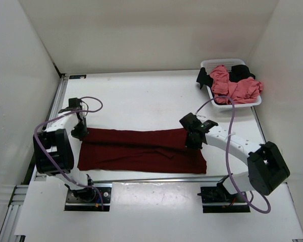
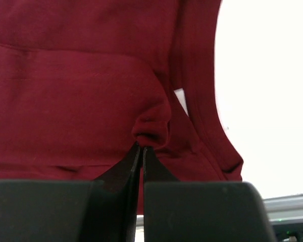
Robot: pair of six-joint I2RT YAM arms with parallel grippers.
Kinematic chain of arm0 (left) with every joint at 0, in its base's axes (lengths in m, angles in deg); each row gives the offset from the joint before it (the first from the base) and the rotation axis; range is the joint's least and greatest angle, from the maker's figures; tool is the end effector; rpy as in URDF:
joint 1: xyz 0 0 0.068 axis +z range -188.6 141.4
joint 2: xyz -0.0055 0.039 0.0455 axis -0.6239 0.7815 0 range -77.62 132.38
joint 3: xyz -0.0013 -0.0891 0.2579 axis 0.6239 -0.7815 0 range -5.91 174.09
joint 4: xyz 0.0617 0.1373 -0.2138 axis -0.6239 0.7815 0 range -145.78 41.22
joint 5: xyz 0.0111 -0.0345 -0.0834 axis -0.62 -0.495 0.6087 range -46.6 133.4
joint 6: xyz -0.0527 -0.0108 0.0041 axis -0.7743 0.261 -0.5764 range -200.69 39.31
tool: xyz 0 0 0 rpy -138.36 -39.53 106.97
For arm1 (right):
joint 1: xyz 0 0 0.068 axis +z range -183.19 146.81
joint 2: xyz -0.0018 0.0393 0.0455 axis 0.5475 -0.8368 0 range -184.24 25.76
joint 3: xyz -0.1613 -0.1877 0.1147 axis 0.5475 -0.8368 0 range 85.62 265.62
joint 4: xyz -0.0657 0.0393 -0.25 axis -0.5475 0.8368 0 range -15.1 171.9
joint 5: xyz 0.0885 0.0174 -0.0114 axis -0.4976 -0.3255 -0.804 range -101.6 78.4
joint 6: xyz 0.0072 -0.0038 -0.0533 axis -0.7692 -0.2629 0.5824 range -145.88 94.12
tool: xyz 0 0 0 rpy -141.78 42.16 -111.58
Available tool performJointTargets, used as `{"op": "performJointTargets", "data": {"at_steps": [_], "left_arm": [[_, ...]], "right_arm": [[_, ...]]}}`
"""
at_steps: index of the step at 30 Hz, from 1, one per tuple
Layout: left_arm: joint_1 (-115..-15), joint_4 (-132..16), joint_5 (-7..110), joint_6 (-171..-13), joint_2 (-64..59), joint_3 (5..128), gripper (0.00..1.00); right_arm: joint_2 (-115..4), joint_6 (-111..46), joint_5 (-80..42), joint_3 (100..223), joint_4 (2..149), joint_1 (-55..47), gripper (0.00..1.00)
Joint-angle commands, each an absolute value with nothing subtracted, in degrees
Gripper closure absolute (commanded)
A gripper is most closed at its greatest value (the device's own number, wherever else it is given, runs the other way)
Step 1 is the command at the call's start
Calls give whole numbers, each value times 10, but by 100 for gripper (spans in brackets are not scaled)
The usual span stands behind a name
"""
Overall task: Fold and stack the t-shirts
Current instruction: Fold the other side of the tshirt into a rectangle
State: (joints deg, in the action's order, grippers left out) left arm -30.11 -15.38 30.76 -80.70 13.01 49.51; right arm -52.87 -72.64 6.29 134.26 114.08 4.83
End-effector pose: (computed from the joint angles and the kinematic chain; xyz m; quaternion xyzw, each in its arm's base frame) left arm 0.2805 0.0497 0.1800 -0.0869 0.9824 0.1181 0.1160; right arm 0.2024 0.1446 0.2010 0.1020 0.9666 0.0074 0.2350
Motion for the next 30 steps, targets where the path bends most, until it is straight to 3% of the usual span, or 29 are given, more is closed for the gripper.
{"op": "performJointTargets", "data": {"at_steps": [1, 3, 7, 8, 11, 13, 17, 23, 30], "left_arm": [[-300, -166, 277, -807, 136, 489, 89], [-300, -166, 271, -807, 141, 489, 89], [-300, -166, 271, -807, 141, 483, 84], [-300, -166, 271, -807, 141, 483, 80], [-300, -153, 264, -807, 112, 477, 49], [-300, -134, 264, -807, 84, 477, 32], [-280, -59, 270, -807, 54, 519, 18], [-274, 1, 304, -807, 55, 604, 14], [-305, -61, 297, -807, 177, 676, 14]], "right_arm": [[-542, -751, 55, 1324, 1159, 50, 100], [-548, -751, 41, 1324, 1153, 50, 100], [-560, -751, 34, 1330, 1153, 56, 75], [-560, -751, 34, 1330, 1153, 56, 60], [-554, -751, 51, 1343, 1171, 56, 45], [-536, -751, 58, 1355, 1191, 56, 45], [-463, -789, 72, 1355, 1237, 67, 42], [-356, -873, 57, 1280, 1279, 58, 32], [-350, -975, 25, 1179, 1239, 12, 32]]}}
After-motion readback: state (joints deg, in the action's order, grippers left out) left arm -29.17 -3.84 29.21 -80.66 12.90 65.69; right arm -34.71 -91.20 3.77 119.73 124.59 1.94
